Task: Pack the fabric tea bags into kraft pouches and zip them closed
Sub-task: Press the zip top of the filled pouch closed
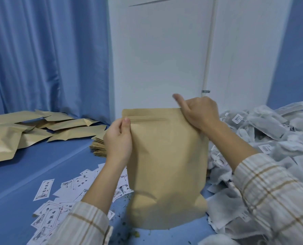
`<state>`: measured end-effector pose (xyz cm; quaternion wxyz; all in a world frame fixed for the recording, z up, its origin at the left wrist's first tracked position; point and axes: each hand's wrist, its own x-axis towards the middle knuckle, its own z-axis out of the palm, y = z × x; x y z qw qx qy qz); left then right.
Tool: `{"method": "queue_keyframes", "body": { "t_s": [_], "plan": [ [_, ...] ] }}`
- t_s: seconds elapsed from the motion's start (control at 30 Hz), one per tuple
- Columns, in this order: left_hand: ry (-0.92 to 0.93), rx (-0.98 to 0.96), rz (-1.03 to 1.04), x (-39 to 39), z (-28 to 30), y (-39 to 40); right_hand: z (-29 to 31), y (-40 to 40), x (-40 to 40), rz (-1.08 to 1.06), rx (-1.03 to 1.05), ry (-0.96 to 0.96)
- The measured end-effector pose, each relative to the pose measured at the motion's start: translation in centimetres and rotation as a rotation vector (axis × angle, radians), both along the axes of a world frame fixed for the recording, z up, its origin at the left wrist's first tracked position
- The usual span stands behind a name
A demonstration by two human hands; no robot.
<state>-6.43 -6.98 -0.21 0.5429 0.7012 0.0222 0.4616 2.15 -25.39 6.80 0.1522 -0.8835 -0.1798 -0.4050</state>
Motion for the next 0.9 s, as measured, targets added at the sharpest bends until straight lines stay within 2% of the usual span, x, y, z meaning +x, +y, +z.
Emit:
{"method": "queue_keyframes", "body": {
  "t_s": [0.1, 0.23, 0.37, 0.43, 0.5, 0.57, 0.63, 0.7, 0.77, 0.9],
  "plan": [
    [0.012, -0.02, -0.042, -0.1, 0.1, -0.2, -0.6, -1.3, 0.4, -0.081, -0.001, -0.021],
    [0.004, -0.145, -0.161, -0.2, 0.6, -1.0, -0.4, -2.0, 0.7, -0.031, 0.079, 0.012],
    [0.037, -0.13, -0.187, 0.1, 0.9, -1.3, -1.4, -3.3, 0.7, -0.119, 0.153, 0.043],
    [0.023, -0.133, -0.157, 0.3, 1.1, -1.9, -1.9, -3.4, 0.8, -0.081, 0.205, 0.012],
    [0.004, -0.155, -0.139, 0.5, 1.6, -2.3, -2.1, -3.9, 0.9, 0.019, 0.35, 0.03],
    [-0.026, -0.231, -0.122, 0.7, 2.1, -1.7, -2.7, -5.2, 0.9, 0.233, 0.6, 0.198],
    [-0.05, -0.357, -0.117, 0.7, 2.6, -0.3, -4.3, -7.0, 0.1, 0.476, 0.759, 0.588],
    [-0.083, -0.524, -0.18, 0.8, 2.7, 1.0, -7.1, -8.4, -0.6, 0.563, 0.597, 0.909],
    [-0.129, -0.686, -0.254, 0.9, 2.4, 1.8, -9.8, -8.2, -0.9, 0.562, 0.478, 0.979],
    [-0.104, -0.768, -0.278, 0.5, 0.7, 3.8, -12.1, -5.4, -0.9, 0.7, 0.741, 0.906]
  ]
}}
